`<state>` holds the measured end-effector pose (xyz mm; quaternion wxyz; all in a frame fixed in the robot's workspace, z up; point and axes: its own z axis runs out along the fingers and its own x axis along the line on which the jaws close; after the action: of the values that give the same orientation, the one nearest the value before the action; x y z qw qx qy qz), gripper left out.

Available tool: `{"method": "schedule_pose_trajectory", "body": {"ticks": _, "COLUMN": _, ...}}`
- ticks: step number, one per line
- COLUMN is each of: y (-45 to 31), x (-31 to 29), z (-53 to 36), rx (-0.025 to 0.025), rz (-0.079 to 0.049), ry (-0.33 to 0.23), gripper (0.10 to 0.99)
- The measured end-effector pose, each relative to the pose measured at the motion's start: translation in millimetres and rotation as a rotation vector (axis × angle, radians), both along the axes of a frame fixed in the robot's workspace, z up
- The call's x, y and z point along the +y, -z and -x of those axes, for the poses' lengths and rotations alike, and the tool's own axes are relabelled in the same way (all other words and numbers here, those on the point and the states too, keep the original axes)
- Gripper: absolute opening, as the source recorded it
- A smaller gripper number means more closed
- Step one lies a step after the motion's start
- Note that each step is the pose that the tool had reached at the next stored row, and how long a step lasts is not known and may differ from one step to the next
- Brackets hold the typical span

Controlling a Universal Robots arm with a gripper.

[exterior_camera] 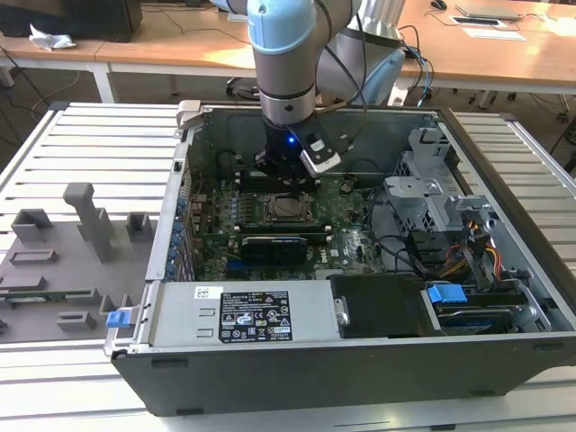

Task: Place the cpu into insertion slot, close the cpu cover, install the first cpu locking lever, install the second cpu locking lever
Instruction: 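Install the first cpu locking lever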

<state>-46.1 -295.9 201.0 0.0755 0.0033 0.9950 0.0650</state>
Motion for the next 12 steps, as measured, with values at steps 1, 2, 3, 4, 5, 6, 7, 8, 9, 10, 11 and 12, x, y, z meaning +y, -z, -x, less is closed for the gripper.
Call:
{"method": "schedule_pose_trajectory", "body": {"ticks": 1, "y": -1.2, "x": 0.0, "z": 0.0, "rx": -0.0002, "rz": 0.0, "ry": 0.001, "gripper": 0.106}}
{"method": "schedule_pose_trajectory", "body": {"ticks": 2, "y": -2.5, "x": 0.0, "z": 0.0, "rx": -0.0002, "rz": 0.0, "ry": 0.002, "gripper": 0.106}}
{"method": "schedule_pose_trajectory", "body": {"ticks": 3, "y": -4.0, "x": 0.0, "z": 0.0, "rx": -0.0002, "rz": 0.0, "ry": 0.003, "gripper": 0.106}}
{"method": "schedule_pose_trajectory", "body": {"ticks": 4, "y": -5.4, "x": 0.0, "z": 0.0, "rx": -0.0002, "rz": 0.0, "ry": 0.004, "gripper": 0.106}}
{"method": "schedule_pose_trajectory", "body": {"ticks": 5, "y": -6.7, "x": 0.0, "z": 0.0, "rx": -0.0003, "rz": 0.0, "ry": 0.005, "gripper": 0.106}}
{"method": "schedule_pose_trajectory", "body": {"ticks": 6, "y": -7.5, "x": 0.0, "z": 0.0, "rx": -0.0005, "rz": 0.0, "ry": 0.006, "gripper": 0.106}}
{"method": "schedule_pose_trajectory", "body": {"ticks": 7, "y": -7.7, "x": 0.1, "z": 0.1, "rx": -0.0019, "rz": 0.0, "ry": 0.008, "gripper": 0.106}}
{"method": "schedule_pose_trajectory", "body": {"ticks": 8, "y": -7.8, "x": 0.0, "z": 1.0, "rx": -0.0028, "rz": 0.0, "ry": 0.009, "gripper": 0.106}}
{"method": "schedule_pose_trajectory", "body": {"ticks": 9, "y": -7.8, "x": 0.0, "z": 2.3, "rx": -0.0035, "rz": 0.0, "ry": 0.01, "gripper": 0.106}}
{"method": "schedule_pose_trajectory", "body": {"ticks": 10, "y": -7.9, "x": 0.0, "z": 3.8, "rx": -0.0041, "rz": 0.0, "ry": 0.01, "gripper": 0.106}}
{"method": "schedule_pose_trajectory", "body": {"ticks": 11, "y": -7.9, "x": 0.0, "z": 5.5, "rx": -0.0049, "rz": 0.0, "ry": 0.011, "gripper": 0.106}}
{"method": "schedule_pose_trajectory", "body": {"ticks": 12, "y": -7.8, "x": 0.0, "z": 6.6, "rx": -0.0054, "rz": 0.0, "ry": 0.011, "gripper": 0.106}}
